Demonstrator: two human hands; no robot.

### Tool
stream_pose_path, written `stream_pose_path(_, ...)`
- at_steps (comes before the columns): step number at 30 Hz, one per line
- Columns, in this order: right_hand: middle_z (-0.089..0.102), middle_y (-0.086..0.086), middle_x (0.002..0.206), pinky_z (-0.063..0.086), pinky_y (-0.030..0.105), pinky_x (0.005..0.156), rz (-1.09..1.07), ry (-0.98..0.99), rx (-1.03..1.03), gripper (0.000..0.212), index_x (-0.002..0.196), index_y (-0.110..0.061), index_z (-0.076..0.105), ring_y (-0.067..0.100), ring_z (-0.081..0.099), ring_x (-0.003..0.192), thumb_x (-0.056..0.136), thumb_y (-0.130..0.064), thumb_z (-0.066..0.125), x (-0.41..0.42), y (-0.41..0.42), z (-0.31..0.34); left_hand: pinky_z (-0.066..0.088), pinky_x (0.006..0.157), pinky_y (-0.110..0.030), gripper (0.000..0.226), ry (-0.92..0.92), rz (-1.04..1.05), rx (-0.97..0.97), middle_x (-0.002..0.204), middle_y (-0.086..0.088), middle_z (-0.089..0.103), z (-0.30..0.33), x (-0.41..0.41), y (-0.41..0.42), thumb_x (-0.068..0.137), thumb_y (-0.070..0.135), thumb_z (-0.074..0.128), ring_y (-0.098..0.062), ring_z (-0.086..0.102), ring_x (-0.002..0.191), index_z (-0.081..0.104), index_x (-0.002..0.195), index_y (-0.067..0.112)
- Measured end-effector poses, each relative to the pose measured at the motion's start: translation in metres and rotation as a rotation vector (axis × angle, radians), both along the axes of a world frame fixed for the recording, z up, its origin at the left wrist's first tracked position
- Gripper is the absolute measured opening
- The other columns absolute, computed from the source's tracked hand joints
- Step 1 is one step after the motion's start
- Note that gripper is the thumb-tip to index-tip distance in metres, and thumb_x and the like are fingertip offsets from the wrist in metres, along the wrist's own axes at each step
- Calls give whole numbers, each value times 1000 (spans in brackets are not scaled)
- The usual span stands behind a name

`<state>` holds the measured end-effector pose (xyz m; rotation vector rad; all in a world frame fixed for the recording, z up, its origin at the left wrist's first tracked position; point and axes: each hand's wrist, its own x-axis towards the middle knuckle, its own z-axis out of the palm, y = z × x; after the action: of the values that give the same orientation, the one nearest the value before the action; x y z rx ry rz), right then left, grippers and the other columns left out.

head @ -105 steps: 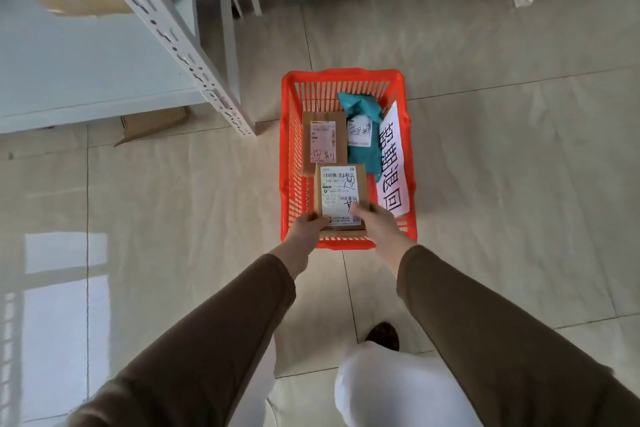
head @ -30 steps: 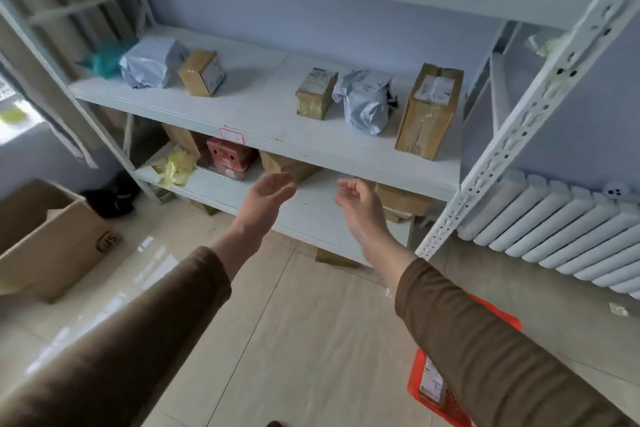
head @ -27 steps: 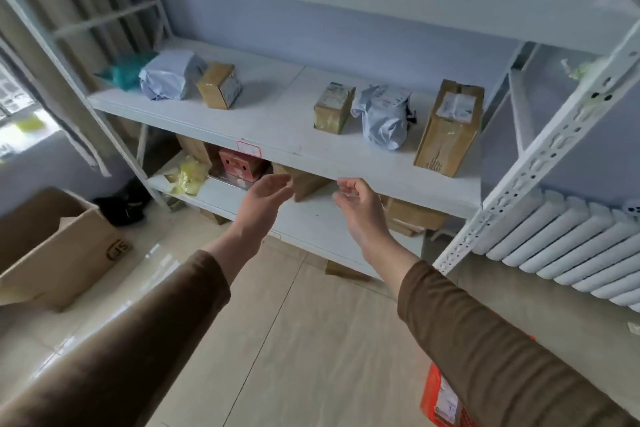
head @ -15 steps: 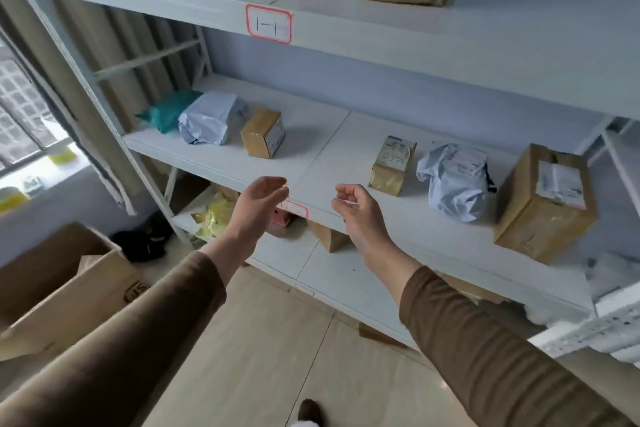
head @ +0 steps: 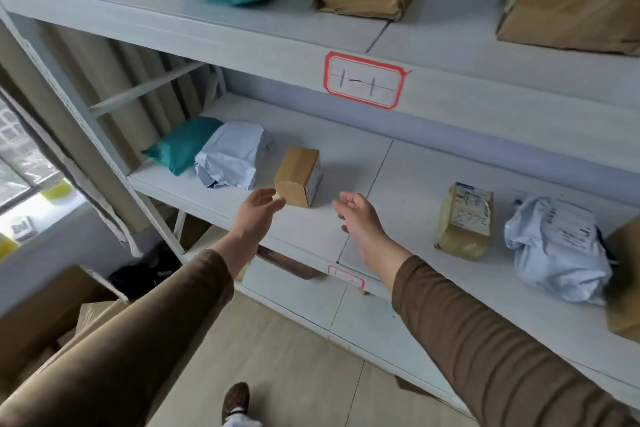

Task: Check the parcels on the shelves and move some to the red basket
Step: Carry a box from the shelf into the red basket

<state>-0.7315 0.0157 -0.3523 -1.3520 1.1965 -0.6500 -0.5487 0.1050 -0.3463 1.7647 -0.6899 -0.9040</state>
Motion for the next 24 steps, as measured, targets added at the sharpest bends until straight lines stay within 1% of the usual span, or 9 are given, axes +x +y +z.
stream_pose_path(6,51,13,150,42,48,114,-100,59,115,59,152,-9,43,28,50,136,103,-37,57,84,-35,-14,36,116,-43,67,67,-155,101,158,-15,43,-22,68,-65,99,23,67,-34,45,142,36,158,12)
stream_pose_path(8,53,7,140,42,45,113,-134,58,137,56,150,-7,42,26,50,131,105,-38,53,108,-41,-16,32,118,-42,71,101,-206,135,163,-13,37,-28,84,-85,102,25,63,-33,41,146,27,162,11)
stream_pose_path(10,48,0,126,43,39,105,-172,42,172,51,150,-14,42,22,50,120,106,-39,51,129,-47,-19,29,122,-43,73,116,-256,170,165,-12,34,-34,97,-103,104,32,59,-33,37,149,23,164,12)
stream_pose_path(11,49,-2,127,43,36,101,-196,29,193,48,148,-20,43,21,49,116,105,-42,51,138,-49,-22,28,124,-44,73,131,-274,187,165,-11,34,-36,102,-111,104,35,57,-32,37,150,22,164,13)
stream_pose_path(13,54,-3,136,42,35,99,-235,14,234,42,140,-27,46,19,50,113,104,-47,51,152,-53,-26,32,121,-42,64,175,-324,202,159,-10,42,-40,108,-122,107,36,52,-32,41,146,27,162,14)
stream_pose_path(16,55,-3,139,40,34,95,-308,-25,283,45,144,-28,45,18,49,114,104,-47,51,160,-52,-31,37,102,-34,46,179,-450,164,135,-5,57,-41,110,-125,109,36,46,-28,52,130,45,150,17)
stream_pose_path(20,55,-8,139,43,43,97,-417,-172,295,44,132,-39,45,19,51,127,95,-61,56,147,-31,-32,41,87,-26,38,191,-500,44,118,1,61,-34,105,-106,106,40,52,-15,57,108,48,137,18)
stream_pose_path(22,61,-2,137,47,45,99,-456,-283,323,42,126,-37,49,24,60,123,94,-63,57,136,-18,-33,42,80,-19,35,246,-530,-33,115,4,63,-28,101,-91,107,39,50,-8,59,104,50,133,15)
stream_pose_path(24,67,4,128,52,43,94,-519,-424,361,45,130,-32,54,27,66,112,95,-61,58,125,-5,-28,43,81,-12,32,277,-562,-118,122,3,64,-19,98,-76,108,33,50,-5,59,106,57,132,14)
